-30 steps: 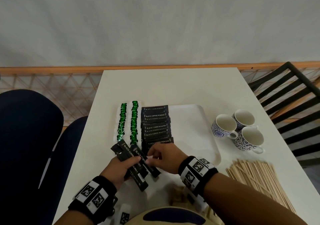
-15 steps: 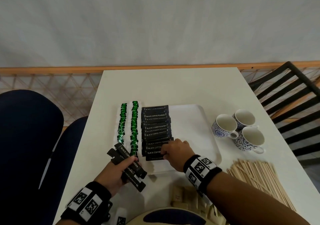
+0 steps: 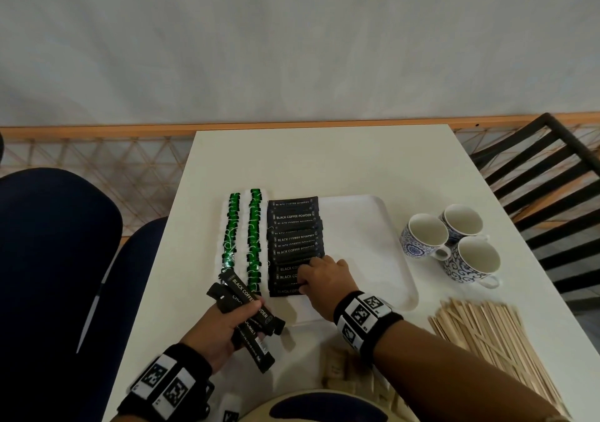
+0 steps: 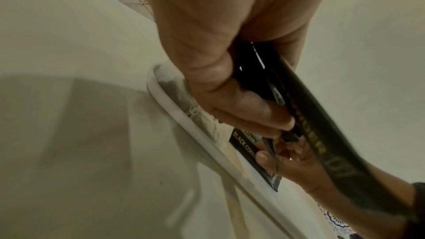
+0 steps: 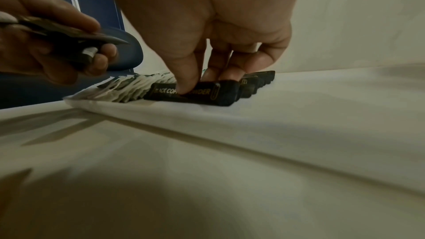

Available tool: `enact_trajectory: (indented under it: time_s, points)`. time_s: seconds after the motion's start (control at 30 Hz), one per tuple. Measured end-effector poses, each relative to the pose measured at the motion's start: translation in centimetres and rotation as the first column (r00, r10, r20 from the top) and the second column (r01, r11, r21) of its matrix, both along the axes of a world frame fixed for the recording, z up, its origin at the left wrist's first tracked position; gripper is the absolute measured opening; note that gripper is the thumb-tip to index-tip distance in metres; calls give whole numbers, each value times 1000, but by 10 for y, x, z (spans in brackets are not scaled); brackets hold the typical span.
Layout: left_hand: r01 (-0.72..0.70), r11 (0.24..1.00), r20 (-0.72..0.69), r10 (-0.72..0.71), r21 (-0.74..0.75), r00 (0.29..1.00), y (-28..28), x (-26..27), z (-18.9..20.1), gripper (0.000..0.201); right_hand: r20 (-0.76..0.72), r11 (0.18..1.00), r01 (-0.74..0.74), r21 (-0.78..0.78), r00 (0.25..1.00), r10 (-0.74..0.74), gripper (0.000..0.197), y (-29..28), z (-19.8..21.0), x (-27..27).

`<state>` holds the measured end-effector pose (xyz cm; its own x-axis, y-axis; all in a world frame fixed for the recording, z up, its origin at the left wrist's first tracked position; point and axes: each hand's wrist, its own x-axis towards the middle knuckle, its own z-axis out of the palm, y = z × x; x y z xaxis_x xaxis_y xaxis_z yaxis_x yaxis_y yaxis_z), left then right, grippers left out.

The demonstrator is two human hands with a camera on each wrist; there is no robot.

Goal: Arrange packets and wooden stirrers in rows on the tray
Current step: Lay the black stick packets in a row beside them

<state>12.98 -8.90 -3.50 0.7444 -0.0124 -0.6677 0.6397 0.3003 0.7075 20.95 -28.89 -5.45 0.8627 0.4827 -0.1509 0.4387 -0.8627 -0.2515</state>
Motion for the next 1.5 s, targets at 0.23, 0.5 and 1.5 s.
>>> enact_trajectory:
  time_s: [0.23,0.5,1.5]
  points:
    - [49,999,26,-48,-18,998,-3,1,2,18,36,999,8,42,999,-10,20,3,2,-3]
    - [100,991,41,-104,94,994,-12,3,1,24,-382,894,77,442,917,110,23,10,29,-11]
    - [138,979,9,-141,148,990,3,-6,-15,16,-109,999,-36,-3,993,35,13,-15,8,-1]
